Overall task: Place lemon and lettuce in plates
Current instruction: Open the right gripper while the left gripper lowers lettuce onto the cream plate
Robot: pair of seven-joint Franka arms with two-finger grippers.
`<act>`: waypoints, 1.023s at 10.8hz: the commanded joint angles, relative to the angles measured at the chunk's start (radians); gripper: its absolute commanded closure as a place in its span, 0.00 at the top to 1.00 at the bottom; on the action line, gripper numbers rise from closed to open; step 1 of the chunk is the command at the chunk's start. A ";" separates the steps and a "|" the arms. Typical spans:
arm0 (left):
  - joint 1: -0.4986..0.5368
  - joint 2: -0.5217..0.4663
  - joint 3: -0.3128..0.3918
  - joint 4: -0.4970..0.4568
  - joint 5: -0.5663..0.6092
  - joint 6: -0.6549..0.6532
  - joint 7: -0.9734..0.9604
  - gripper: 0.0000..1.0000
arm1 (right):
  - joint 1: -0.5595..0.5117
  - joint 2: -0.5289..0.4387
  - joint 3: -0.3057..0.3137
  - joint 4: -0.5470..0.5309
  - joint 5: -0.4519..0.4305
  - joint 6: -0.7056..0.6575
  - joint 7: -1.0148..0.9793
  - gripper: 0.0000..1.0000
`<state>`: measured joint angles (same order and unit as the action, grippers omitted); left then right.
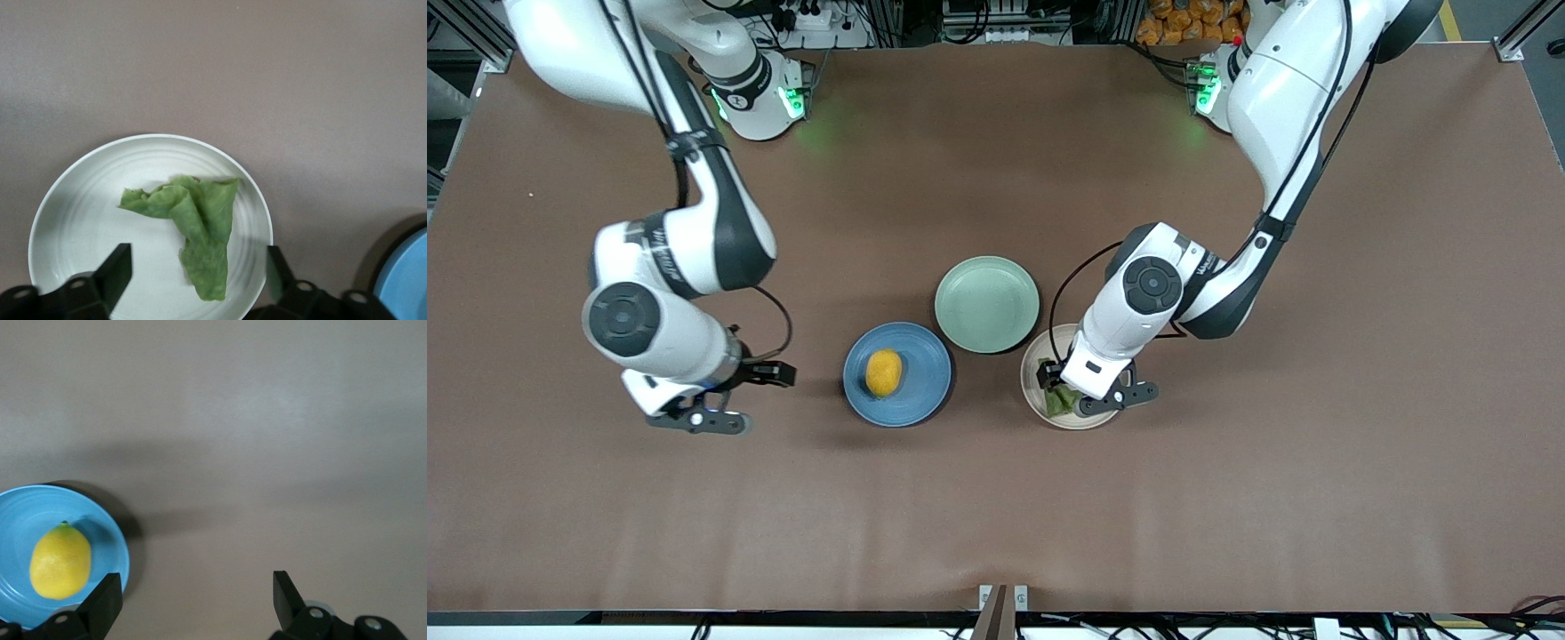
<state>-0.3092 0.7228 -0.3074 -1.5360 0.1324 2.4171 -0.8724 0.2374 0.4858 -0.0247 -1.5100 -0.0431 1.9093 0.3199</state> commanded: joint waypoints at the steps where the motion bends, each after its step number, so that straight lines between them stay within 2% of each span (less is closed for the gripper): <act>1: 0.004 -0.017 0.008 0.000 0.029 -0.007 -0.020 1.00 | -0.058 -0.030 0.012 0.025 0.011 -0.061 -0.080 1.00; 4: 0.009 -0.048 0.020 -0.006 0.067 -0.052 -0.026 1.00 | -0.101 -0.030 0.012 0.082 0.003 -0.121 -0.084 1.00; 7: 0.039 -0.088 0.062 -0.007 0.073 -0.065 -0.017 1.00 | -0.135 -0.032 0.011 0.115 0.008 -0.160 -0.114 1.00; 11: 0.096 -0.118 0.064 -0.009 0.128 -0.188 0.007 1.00 | -0.174 -0.070 0.012 0.125 0.014 -0.173 -0.113 1.00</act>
<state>-0.2307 0.6334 -0.2420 -1.5270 0.2281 2.2629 -0.8659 0.0943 0.4497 -0.0256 -1.3852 -0.0430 1.7530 0.2220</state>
